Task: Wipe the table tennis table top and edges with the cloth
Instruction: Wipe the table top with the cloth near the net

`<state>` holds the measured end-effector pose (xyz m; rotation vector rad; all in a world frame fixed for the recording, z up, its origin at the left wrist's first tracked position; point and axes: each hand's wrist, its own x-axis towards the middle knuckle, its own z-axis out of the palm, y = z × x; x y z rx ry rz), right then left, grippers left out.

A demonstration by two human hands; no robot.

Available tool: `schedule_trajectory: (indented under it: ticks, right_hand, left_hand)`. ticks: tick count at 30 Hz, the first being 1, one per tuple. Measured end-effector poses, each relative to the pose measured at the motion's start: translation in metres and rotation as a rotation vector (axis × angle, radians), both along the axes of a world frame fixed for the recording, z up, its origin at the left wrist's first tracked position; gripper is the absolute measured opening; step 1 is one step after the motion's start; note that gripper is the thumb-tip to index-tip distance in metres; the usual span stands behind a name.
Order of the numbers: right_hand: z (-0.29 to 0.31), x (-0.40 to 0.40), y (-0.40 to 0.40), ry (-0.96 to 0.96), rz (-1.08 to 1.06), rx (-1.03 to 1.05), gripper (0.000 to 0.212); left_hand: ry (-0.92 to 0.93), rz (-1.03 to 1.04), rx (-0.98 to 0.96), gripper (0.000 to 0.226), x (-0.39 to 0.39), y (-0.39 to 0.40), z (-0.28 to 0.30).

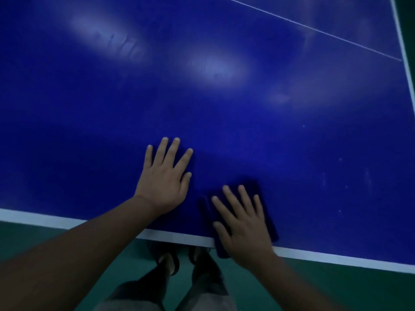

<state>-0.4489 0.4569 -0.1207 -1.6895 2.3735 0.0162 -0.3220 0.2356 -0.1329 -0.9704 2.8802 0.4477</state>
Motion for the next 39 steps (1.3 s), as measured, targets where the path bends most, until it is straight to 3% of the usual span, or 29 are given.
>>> schedule_trajectory:
  ticks: [2,6,8,13,17,20,22,27,31,35,37,39]
  right_hand:
    - [-0.001,-0.035,0.006,0.023,-0.024,0.011,0.057]
    - [-0.004,-0.061,-0.056,-0.007,-0.497,-0.015,0.06]
    - [-0.005,-0.037,-0.081,-0.014,-0.604,-0.024,0.059]
    - [0.0,0.02,-0.001,-0.023,-0.131,-0.051,0.056]
    - [-0.002,-0.067,0.034,0.012,-0.234,-0.017,0.057]
    - [-0.002,-0.114,-0.003,-0.017,-0.515,0.014,0.058]
    - [-0.003,-0.106,-0.021,-0.009,-0.583,0.014,0.057]
    - [0.002,-0.048,0.066,-0.021,-0.116,0.021,0.055]
    - [0.0,-0.131,0.102,0.007,-0.256,0.054,0.057]
    - [-0.003,-0.188,0.035,-0.014,-0.545,0.024,0.057]
    - [-0.003,-0.173,0.012,-0.009,-0.477,-0.018,0.057]
    - [-0.003,-0.145,0.032,-0.01,-0.198,-0.046,0.057]
  left_hand:
    - [-0.008,0.019,0.006,0.064,0.002,0.008,0.001]
    - [-0.02,0.043,-0.001,0.063,-0.002,0.026,0.002]
    - [-0.013,0.067,-0.008,0.062,-0.004,0.03,0.0]
    - [0.002,0.078,-0.042,0.06,-0.008,0.041,-0.002]
    - [-0.02,0.104,-0.028,0.06,-0.018,0.054,0.0]
    - [-0.033,0.104,-0.021,0.06,-0.032,0.065,0.001]
    - [-0.026,0.105,-0.018,0.059,-0.043,0.075,0.0]
    - [-0.01,0.108,-0.029,0.058,-0.07,0.093,0.0]
    - [-0.026,0.117,-0.026,0.059,-0.084,0.102,-0.001]
    - [-0.032,0.139,-0.036,0.058,-0.099,0.108,-0.001]
    - [-0.03,0.136,-0.044,0.058,-0.109,0.114,-0.001]
    - [-0.024,0.131,-0.051,0.058,-0.119,0.121,-0.001]
